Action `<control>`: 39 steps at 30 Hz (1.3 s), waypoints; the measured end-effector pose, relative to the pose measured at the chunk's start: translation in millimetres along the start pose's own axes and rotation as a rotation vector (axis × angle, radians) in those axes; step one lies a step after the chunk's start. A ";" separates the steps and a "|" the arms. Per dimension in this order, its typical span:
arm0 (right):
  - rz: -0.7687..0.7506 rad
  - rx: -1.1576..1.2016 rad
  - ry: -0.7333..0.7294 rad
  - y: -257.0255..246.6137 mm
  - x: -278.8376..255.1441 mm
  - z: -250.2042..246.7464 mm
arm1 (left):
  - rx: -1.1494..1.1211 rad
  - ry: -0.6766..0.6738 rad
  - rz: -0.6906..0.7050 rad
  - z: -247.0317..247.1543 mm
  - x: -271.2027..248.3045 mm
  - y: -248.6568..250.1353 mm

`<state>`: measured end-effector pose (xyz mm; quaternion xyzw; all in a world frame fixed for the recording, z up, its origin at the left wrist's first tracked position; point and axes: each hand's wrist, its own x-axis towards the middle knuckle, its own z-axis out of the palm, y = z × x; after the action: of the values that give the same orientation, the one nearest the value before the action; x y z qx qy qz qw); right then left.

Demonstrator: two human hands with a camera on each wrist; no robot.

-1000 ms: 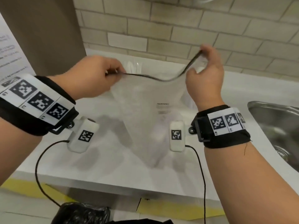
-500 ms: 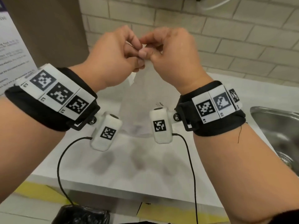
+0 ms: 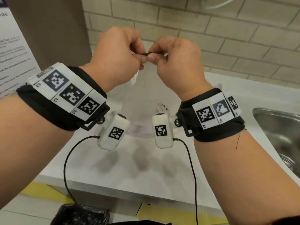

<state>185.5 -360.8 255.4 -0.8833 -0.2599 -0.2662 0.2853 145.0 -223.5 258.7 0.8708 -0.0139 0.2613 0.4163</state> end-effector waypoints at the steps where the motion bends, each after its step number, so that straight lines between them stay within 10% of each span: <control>1: 0.012 -0.016 0.005 4.4 -1.0 -0.6 | 0.008 0.007 -0.008 0.4 1.0 -1.2; 8: 0.285 -0.172 0.000 62.2 -9.1 -15.7 | 0.082 0.048 -0.139 -9.6 0.9 -20.0; 12: 0.386 -0.302 0.015 77.8 -16.3 -31.2 | 0.491 0.117 -0.203 -23.5 0.9 -19.0; 17: 0.256 -0.263 0.040 63.5 -16.4 -21.2 | 0.647 -0.238 0.260 12.9 -18.8 14.6; 20: 0.176 -0.254 0.065 57.9 -19.1 -18.4 | 0.650 -0.235 0.264 31.8 -13.2 11.7; 30: 0.348 -0.069 0.234 75.6 -36.6 -19.8 | 0.295 -0.252 -0.019 32.1 -3.0 -8.1; 35: 0.577 0.351 -0.137 30.8 -42.2 5.7 | -0.463 -0.342 -0.321 38.3 -9.7 -3.6; 39: 0.631 0.739 -0.139 22.0 -44.3 15.0 | -0.686 -0.435 -0.493 35.5 -12.2 -6.2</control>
<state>171.7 -380.1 209.5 -0.7744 -0.0752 0.0027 0.6282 151.7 -247.8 230.2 0.6950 0.0211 -0.0533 0.7167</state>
